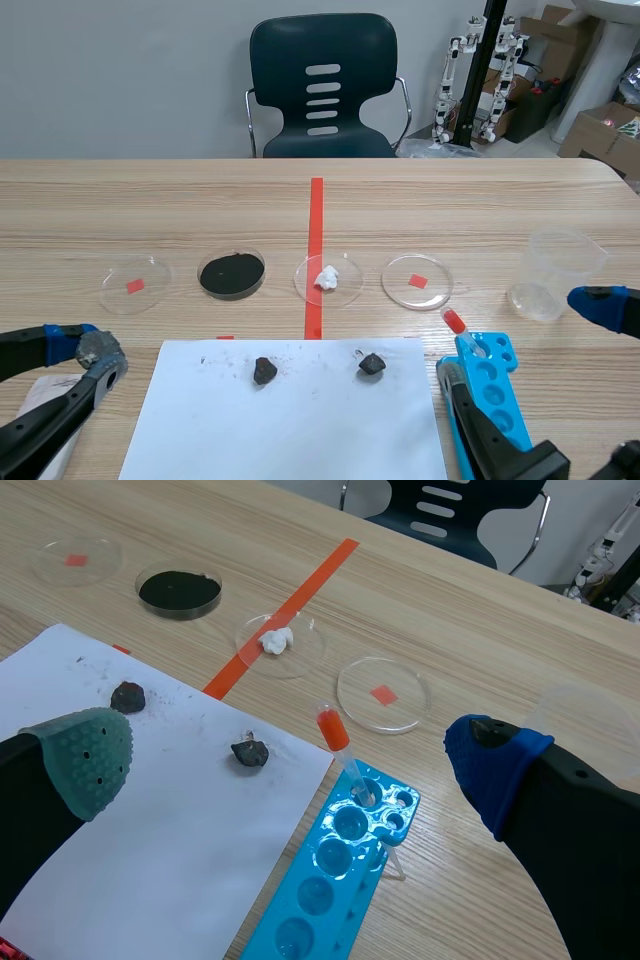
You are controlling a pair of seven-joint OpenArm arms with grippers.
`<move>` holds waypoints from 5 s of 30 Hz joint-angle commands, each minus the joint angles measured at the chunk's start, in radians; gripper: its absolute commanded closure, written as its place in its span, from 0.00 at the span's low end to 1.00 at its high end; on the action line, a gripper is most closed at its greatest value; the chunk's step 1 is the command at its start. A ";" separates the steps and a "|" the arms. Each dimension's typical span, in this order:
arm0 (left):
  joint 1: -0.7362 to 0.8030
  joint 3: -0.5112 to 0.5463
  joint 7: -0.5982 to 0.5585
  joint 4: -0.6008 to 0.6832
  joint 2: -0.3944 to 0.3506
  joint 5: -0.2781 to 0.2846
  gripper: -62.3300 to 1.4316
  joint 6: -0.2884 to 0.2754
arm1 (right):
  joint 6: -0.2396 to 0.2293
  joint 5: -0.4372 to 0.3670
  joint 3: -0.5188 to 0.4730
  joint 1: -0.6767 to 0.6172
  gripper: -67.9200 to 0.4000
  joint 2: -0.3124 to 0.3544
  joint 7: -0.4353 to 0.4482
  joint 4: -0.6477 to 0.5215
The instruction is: Rub the mineral on the streak plate below the first streak
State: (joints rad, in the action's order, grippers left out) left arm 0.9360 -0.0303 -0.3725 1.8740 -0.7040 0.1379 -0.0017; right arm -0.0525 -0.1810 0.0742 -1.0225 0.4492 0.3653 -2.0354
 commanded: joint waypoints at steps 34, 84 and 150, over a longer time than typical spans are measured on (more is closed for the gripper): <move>-0.003 -0.001 -0.020 0.015 0.006 0.003 0.87 0.003 | 0.000 -0.006 -0.002 0.009 0.00 0.008 0.015 -0.005; -0.558 -0.003 1.459 -0.142 0.142 0.445 0.87 0.254 | 0.000 -0.006 -0.002 0.009 0.00 0.008 0.015 -0.005; -0.673 -0.010 1.468 -0.421 0.188 0.322 0.87 0.243 | 0.000 -0.006 -0.002 0.009 0.00 0.008 0.015 -0.005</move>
State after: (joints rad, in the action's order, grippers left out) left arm 0.2550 -0.0414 1.0935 1.4635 -0.5098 0.4416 0.2424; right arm -0.0525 -0.1810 0.0742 -1.0229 0.4492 0.3653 -2.0354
